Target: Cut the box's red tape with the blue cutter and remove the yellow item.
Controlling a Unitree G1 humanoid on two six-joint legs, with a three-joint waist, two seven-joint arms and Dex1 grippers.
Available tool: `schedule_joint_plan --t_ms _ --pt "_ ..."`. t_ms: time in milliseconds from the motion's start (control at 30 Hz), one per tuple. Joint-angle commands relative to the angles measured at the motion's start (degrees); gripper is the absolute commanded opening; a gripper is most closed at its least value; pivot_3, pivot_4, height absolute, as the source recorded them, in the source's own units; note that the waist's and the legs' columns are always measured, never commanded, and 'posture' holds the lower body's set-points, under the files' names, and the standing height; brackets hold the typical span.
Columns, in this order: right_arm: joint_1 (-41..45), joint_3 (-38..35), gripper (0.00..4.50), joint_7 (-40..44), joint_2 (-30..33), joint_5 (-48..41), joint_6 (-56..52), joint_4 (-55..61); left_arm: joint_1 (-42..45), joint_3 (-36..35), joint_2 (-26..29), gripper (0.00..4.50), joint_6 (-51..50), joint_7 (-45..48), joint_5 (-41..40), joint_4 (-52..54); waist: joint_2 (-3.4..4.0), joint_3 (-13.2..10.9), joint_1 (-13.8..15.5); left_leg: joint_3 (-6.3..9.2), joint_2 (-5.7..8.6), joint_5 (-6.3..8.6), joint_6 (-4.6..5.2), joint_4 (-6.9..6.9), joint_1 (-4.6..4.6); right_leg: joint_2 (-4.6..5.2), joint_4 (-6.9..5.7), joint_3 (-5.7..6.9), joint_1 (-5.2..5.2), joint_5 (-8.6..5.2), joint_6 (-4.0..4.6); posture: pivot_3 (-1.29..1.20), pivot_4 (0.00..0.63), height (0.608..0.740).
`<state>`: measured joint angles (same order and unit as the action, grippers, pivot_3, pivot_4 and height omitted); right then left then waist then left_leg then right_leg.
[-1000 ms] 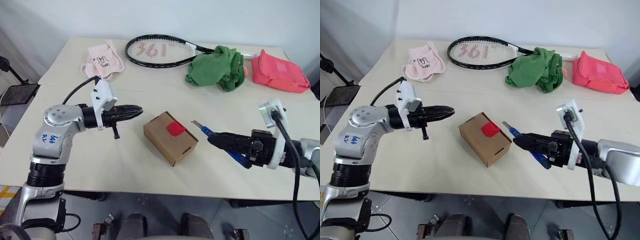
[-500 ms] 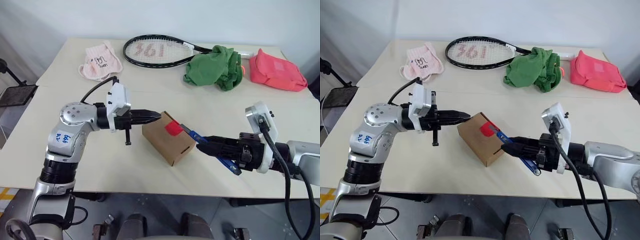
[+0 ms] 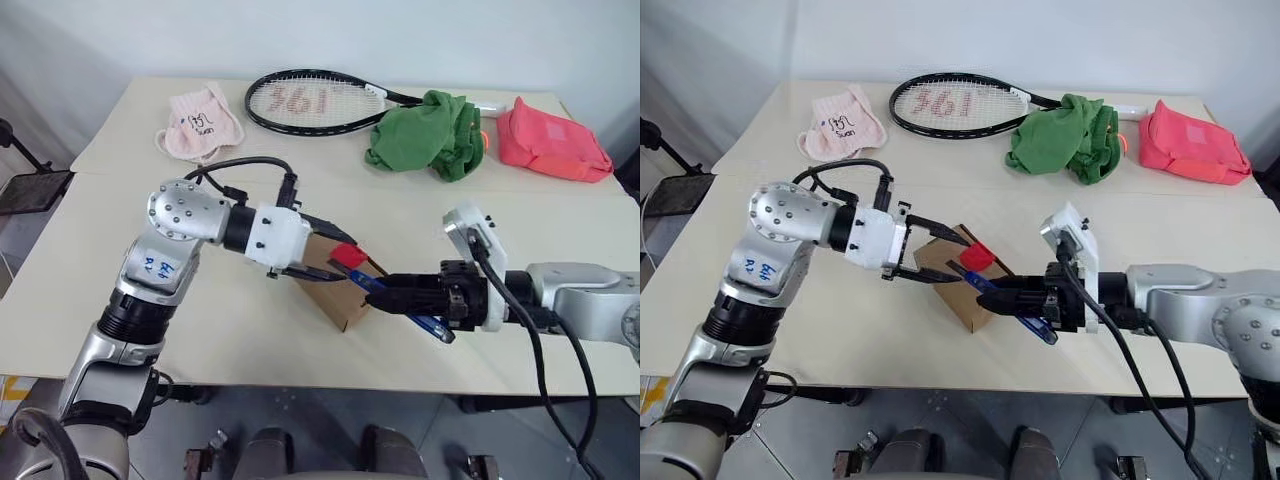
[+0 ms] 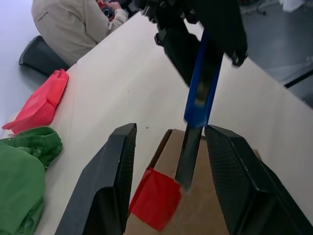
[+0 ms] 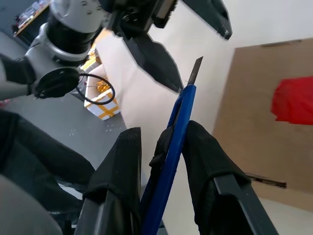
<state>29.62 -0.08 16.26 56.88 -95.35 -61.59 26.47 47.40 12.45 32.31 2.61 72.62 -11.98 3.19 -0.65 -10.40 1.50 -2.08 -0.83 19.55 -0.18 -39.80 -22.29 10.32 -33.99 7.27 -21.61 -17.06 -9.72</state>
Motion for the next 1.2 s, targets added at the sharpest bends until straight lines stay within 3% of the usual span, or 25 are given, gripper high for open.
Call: schedule_joint_plan --t_ms 33,233,600,800,1100,1200 --pt "2.0 0.99 0.98 -6.64 -1.21 -7.08 0.49 -1.64 0.61 0.8 -0.38 2.35 1.38 -0.75 1.26 0.72 0.0 0.0 0.0 0.0 0.0 0.0 0.0 0.01 0.0 0.0 0.0 0.0 0.0 0.0 0.0 0.0 0.15 0.74" --pt "4.31 3.88 0.98 -16.04 -2.54 -14.5 1.89 -4.01 0.0 2.63 -0.27 2.35 1.58 -1.35 3.45 1.64 0.0 0.0 0.0 0.01 -0.01 0.0 0.0 -0.01 -0.01 0.0 -0.01 0.02 0.0 0.0 0.0 0.0 0.15 0.74" --pt "5.45 6.3 0.98 -21.14 -3.72 -17.65 1.87 -4.3 -0.51 4.31 -0.79 2.35 0.12 -2.26 4.94 2.45 0.0 0.0 0.01 0.02 -0.01 0.0 0.0 -0.01 -0.02 0.0 -0.01 0.02 0.0 0.0 0.0 0.0 0.15 0.74" --pt "4.99 6.48 0.98 -21.41 -3.72 -17.65 1.67 -4.1 -2.0 4.64 -0.45 0.56 0.06 -2.11 5.14 3.6 0.0 0.0 0.01 0.01 -0.01 0.0 0.0 -0.01 -0.02 0.0 0.0 0.02 0.0 0.0 0.0 0.0 0.15 0.74" --pt "4.61 7.33 0.98 -21.26 -3.88 -17.65 1.6 -4.03 -6.21 4.4 1.91 0.47 2.58 -1.45 6.0 4.2 0.0 0.0 0.07 0.02 -0.02 0.0 0.0 -0.01 -0.03 0.0 0.0 0.03 0.0 0.0 0.0 0.0 0.15 0.74" --pt "4.06 7.27 1.93 -20.9 -4.26 -17.65 1.63 -4.23 -5.71 4.61 1.96 0.47 2.37 -1.45 5.98 3.87 0.01 0.0 0.05 0.02 -0.01 0.0 0.01 -0.02 -0.03 0.0 0.0 0.02 0.0 0.0 0.0 0.0 0.15 0.74"
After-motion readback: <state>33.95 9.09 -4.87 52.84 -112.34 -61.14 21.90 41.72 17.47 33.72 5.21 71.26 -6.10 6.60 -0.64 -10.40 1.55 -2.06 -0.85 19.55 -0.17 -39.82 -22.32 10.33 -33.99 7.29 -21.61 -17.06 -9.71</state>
